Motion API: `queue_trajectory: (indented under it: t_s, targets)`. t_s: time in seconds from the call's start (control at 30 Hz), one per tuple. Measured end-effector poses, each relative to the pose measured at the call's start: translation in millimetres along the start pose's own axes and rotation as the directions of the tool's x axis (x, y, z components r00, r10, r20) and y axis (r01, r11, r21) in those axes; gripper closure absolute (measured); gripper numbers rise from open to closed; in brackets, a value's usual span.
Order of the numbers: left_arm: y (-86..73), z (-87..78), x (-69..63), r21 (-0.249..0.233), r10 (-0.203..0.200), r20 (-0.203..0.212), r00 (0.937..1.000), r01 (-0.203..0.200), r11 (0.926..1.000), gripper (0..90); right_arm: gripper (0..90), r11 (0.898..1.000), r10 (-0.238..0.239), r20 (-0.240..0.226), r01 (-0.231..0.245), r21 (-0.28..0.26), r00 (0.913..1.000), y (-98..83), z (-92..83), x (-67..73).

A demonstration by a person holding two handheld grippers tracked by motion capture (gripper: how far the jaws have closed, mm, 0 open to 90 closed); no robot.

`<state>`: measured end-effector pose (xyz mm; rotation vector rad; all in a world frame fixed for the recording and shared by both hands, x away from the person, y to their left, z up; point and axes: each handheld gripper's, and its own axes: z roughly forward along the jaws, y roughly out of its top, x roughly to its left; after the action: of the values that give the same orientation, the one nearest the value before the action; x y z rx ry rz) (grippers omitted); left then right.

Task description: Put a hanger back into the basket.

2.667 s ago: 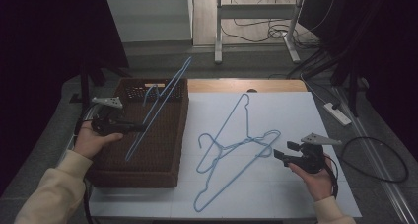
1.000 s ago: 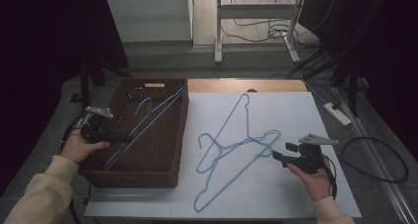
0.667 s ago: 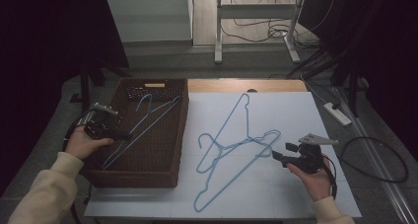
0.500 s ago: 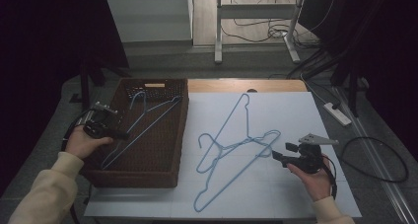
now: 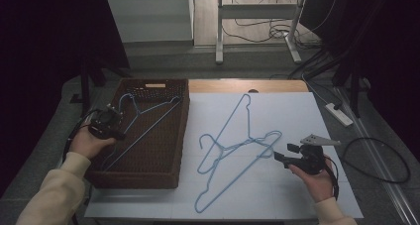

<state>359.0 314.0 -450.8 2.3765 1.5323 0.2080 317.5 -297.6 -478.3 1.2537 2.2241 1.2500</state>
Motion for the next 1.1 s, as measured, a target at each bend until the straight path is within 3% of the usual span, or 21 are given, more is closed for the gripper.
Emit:
queue_trajectory:
  t_s: [0.13, 0.23, 0.33, 0.5, 0.67, 0.77, 0.8, 0.9, 1.03, 1.1]
  targets:
    - [1.4, 0.3, -0.8, -0.01, -0.01, -0.03, 0.9995, 0.01, 0.9999, 76.0, 31.5, 1.0, 0.001, 0.0, -0.001, 0.001, 1.0, -0.2, 0.1, -0.4]
    - [0.8, -4.7, -0.9, -0.062, -0.034, -0.067, 0.9972, 0.03, 0.9976, 56.5, 31.5, 1.0, -0.002, -0.001, 0.002, 0.002, 1.0, -0.2, 0.2, 0.3]
    - [-1.5, -14.5, -3.4, -0.122, -0.034, -0.132, 0.9906, 0.018, 0.9924, 44.7, 31.4, 1.0, -0.001, 0.0, 0.001, 0.003, 1.0, -0.3, 0.3, -0.2]
    - [-6.9, -34.7, -8.1, -0.227, -0.029, -0.093, 0.9952, 0.007, 0.9738, 34.3, 31.4, 1.0, 0.0, -0.001, 0.0, 0.004, 1.0, -0.3, 0.4, -0.3]
    - [-13.3, -51.5, -22.0, -0.318, 0.014, -0.03, 0.9995, -0.023, 0.9478, 31.6, 31.4, 1.0, -0.001, -0.001, 0.001, 0.004, 1.0, -0.2, 0.7, 0.0]
    - [-16.2, -56.8, -32.3, -0.362, 0.04, -0.017, 0.999, -0.044, 0.9309, 30.8, 31.4, 1.0, 0.0, -0.002, 0.0, 0.003, 1.0, -0.1, 0.7, 0.1]
    - [-18.0, -59.2, -39.8, -0.392, 0.064, -0.003, 0.998, -0.06, 0.918, 30.7, 31.4, 1.0, -0.001, -0.002, 0.001, 0.002, 1.0, 0.0, 0.7, 0.0]
    - [-20.8, -61.7, -54.8, -0.437, 0.102, 0.013, 0.9947, -0.086, 0.8954, 29.9, 31.4, 1.0, 0.001, -0.011, -0.001, -0.001, 0.9999, 0.5, 0.7, -0.9]
    - [-23.5, -63.0, -67.9, -0.481, 0.127, 0.044, 0.991, -0.09, 0.8719, 29.2, 31.4, 1.0, -0.001, -0.016, 0.001, -0.008, 0.9999, 1.4, 0.8, -1.9]
    - [-25.5, -62.9, -74.7, -0.51, 0.132, 0.059, 0.9895, -0.084, 0.8561, 28.8, 31.4, 1.0, -0.001, -0.017, 0.001, -0.009, 0.9998, 1.4, 0.8, -3.1]
